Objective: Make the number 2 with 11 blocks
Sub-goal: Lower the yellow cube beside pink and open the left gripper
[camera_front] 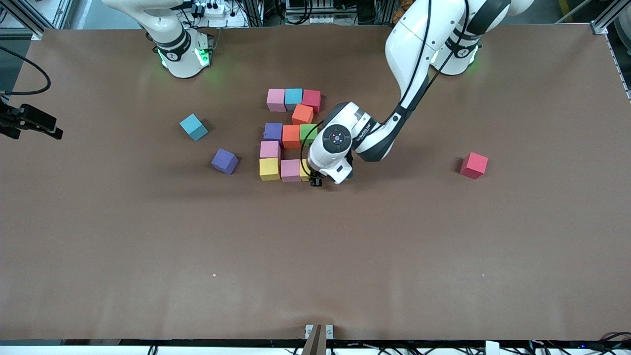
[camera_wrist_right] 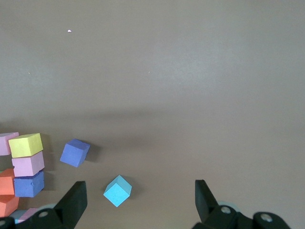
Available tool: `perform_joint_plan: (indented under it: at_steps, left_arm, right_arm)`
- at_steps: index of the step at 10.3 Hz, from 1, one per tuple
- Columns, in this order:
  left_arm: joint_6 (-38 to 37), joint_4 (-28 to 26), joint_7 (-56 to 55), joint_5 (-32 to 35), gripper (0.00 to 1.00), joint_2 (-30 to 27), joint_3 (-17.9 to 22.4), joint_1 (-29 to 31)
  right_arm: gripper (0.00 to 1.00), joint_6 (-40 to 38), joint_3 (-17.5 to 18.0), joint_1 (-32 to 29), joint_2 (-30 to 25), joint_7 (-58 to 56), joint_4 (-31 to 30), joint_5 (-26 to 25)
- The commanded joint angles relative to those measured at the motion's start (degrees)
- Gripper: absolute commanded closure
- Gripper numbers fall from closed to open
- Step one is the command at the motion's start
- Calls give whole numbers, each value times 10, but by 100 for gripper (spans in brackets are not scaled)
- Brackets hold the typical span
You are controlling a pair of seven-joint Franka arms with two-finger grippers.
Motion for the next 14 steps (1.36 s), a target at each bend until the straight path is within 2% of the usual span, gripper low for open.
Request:
perform_joint_plan:
  at_steps: [1,3,6,7,8,12,14]
  left_arm:
    - [6,11,1,-6,48,8,9,-10]
    - [6,11,5,-6,39,8,9,-13]
    - [6,11,8,-6,38,8,9,-18]
    - [6,11,8,-6,34,8,9,-18]
    - [6,11,8,-2,0,8,9,-19]
    - [2,11,7,9,0,-9,9,-13]
    - [-32,11,6,23,0,-22,9,-13]
  right_arm:
    - [0,-5,0,-3,1,-6,5,3]
    - [0,-5,0,-2,1,-6,6,3]
    - [0,-5,1,-3,1,-6,7,4]
    - [0,-5,0,-3,1,-6,8,4]
    - [0,-5,0,-3,1,-6,7,4]
    - [0,-5,0,-4,1,-7,7,4]
    - [0,-3,0,-3,1,-4,7,4]
